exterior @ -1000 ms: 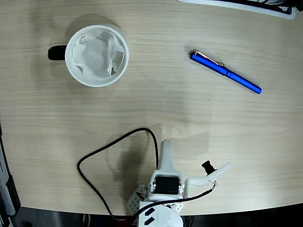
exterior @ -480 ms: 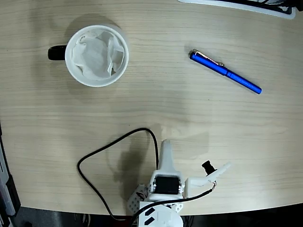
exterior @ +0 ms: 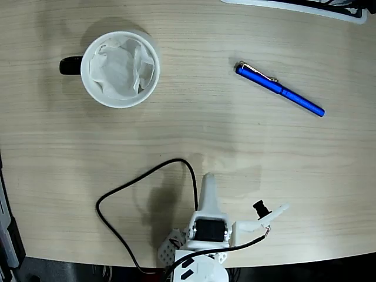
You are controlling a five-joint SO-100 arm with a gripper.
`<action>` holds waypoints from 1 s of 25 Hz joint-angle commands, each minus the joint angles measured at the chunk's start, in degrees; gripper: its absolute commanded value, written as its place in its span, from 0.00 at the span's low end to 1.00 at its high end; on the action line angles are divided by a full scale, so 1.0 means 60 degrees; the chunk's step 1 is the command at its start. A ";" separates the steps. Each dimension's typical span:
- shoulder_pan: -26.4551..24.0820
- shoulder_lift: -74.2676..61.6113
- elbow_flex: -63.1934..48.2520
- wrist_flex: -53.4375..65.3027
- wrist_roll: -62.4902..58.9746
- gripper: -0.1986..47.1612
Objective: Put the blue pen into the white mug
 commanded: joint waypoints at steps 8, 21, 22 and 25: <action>0.0293 -0.2578 -0.1948 -0.0732 0.0000 0.01; 0.0396 -0.8525 -0.6328 -0.1450 0.0088 0.01; 0.0439 -0.9097 -0.6768 -0.1450 0.0205 0.01; 0.0557 -1.0708 -0.7983 -0.1450 0.0615 0.03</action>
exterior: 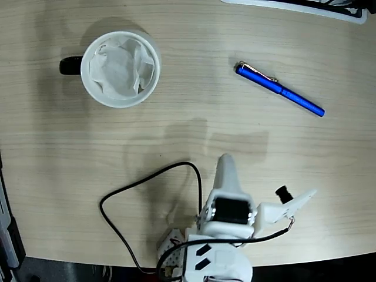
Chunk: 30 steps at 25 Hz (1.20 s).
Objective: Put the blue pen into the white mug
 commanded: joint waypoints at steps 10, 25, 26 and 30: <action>0.0615 -0.5273 -0.4087 0.0015 0.1919 0.21; 0.1157 -0.8540 -0.5801 -0.0073 0.2959 0.45; 0.1260 -0.8701 -0.5962 -0.0103 0.2974 0.45; 0.1523 -0.9302 -0.6519 -0.0146 0.2988 0.45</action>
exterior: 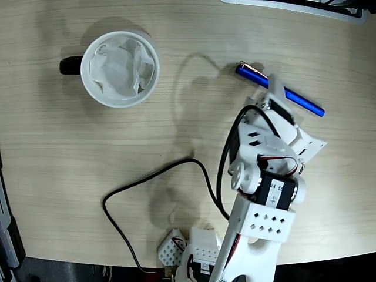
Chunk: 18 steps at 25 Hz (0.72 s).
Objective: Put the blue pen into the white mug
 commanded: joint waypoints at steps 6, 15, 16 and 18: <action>0.0337 -0.0557 -0.0879 0.0015 0.0146 0.45; 0.0293 -0.1260 -0.1392 -0.0132 0.0205 0.43; 0.0293 -0.1318 -0.1392 -0.0205 0.0205 0.43; 0.0308 -0.1436 -0.1406 -0.0381 0.0205 0.42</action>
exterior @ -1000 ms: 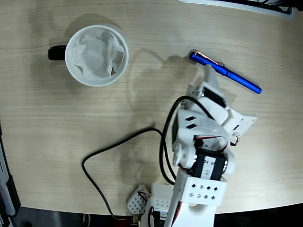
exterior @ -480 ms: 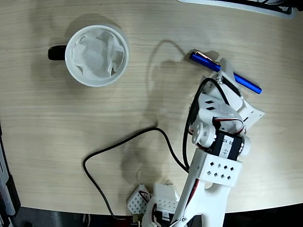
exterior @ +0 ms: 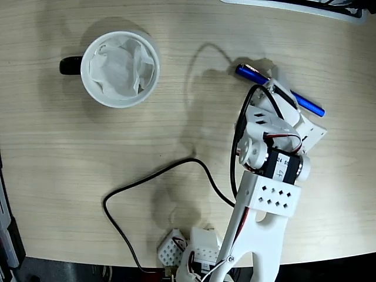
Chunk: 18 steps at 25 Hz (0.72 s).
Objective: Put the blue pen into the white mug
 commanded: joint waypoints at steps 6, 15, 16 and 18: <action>0.0103 -0.0337 -0.0439 -0.0410 0.0205 0.30; 0.0073 -0.0732 -0.0527 -0.0483 0.0205 0.07; 0.0073 -0.0732 -0.0527 -0.0483 0.0205 0.06; 0.0059 -0.0732 -0.0527 -0.0483 0.0205 0.03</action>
